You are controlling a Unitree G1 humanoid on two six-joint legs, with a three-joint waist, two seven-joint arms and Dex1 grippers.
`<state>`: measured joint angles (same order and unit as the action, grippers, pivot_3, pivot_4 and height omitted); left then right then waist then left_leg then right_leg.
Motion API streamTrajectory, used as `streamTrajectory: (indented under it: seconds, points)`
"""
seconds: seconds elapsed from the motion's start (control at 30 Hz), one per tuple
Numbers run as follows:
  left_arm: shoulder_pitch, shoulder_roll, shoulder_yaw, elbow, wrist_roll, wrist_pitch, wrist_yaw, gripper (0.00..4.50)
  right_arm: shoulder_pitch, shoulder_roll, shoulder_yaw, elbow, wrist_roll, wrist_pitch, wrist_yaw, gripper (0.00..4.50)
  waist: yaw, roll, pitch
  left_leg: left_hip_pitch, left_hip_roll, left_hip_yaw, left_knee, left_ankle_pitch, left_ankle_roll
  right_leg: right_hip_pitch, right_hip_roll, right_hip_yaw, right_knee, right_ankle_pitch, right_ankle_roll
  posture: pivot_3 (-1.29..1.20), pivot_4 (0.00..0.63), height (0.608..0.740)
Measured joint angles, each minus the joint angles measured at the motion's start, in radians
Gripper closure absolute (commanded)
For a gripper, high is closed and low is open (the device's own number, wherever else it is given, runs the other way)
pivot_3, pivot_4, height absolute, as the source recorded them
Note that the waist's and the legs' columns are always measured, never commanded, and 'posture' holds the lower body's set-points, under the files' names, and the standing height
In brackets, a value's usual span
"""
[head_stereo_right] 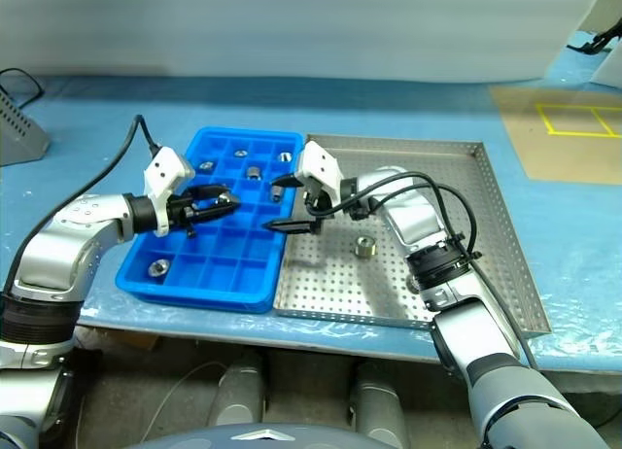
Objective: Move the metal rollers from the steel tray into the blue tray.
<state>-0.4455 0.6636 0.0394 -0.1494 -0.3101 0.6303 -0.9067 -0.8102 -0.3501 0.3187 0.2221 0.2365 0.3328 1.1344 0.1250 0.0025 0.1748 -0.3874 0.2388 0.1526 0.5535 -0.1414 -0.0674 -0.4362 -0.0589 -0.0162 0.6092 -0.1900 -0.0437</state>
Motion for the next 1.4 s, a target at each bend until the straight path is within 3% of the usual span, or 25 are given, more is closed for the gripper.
streamTrajectory:
  seconds: [0.23,0.43,0.63,0.93,1.2,1.4]
  points:
    - [0.271,-0.109,0.183,-0.104,0.002,0.036,0.281,2.81,-0.005,-0.001,0.006,0.058,-0.042,-0.03,0.008,0.0,-0.019,-0.003,-0.001,-0.001,0.002,-0.003,-0.005,0.001,-0.002,-0.002,0.002,-0.004,-0.001,-0.002,-0.003,0.21,0.15,0.74]
    - [0.39,-0.108,0.236,-0.216,-0.059,0.098,0.309,2.81,-0.004,-0.002,0.007,0.058,-0.05,-0.038,0.02,0.0,-0.014,-0.003,-0.001,0.0,0.001,-0.003,-0.007,0.002,-0.003,-0.001,0.001,-0.004,-0.001,-0.003,-0.003,0.23,0.15,0.74]
    - [0.371,-0.087,0.236,-0.253,-0.106,0.139,0.309,2.81,-0.001,0.005,0.007,0.058,-0.06,-0.045,0.019,0.0,0.006,-0.003,-0.001,0.0,0.001,-0.003,-0.006,0.002,-0.003,0.0,0.0,-0.004,-0.001,-0.002,-0.003,0.21,0.15,0.74]
    - [0.418,-0.037,0.248,-0.383,-0.235,0.234,0.291,2.81,0.048,0.0,0.007,0.058,-0.077,-0.049,-0.003,0.0,-0.004,-0.003,-0.001,0.0,0.001,-0.002,-0.007,0.002,-0.003,-0.001,0.001,-0.003,-0.001,-0.003,-0.003,0.18,0.15,0.74]
    - [0.455,-0.038,0.312,-0.316,-0.194,0.194,0.375,2.81,0.055,-0.001,0.007,0.058,-0.081,-0.056,-0.008,0.0,0.002,-0.003,-0.001,0.002,0.001,-0.003,-0.007,0.002,-0.003,0.0,0.001,-0.004,-0.001,-0.006,0.004,0.2,0.15,0.74]
    - [0.366,-0.078,0.216,-0.256,-0.153,0.151,0.406,2.81,0.054,0.002,0.008,0.063,-0.09,-0.07,-0.008,0.0,0.006,-0.003,-0.001,0.002,0.001,-0.003,-0.006,0.002,-0.003,0.001,0.001,-0.004,-0.001,-0.003,-0.002,0.2,0.15,0.74]
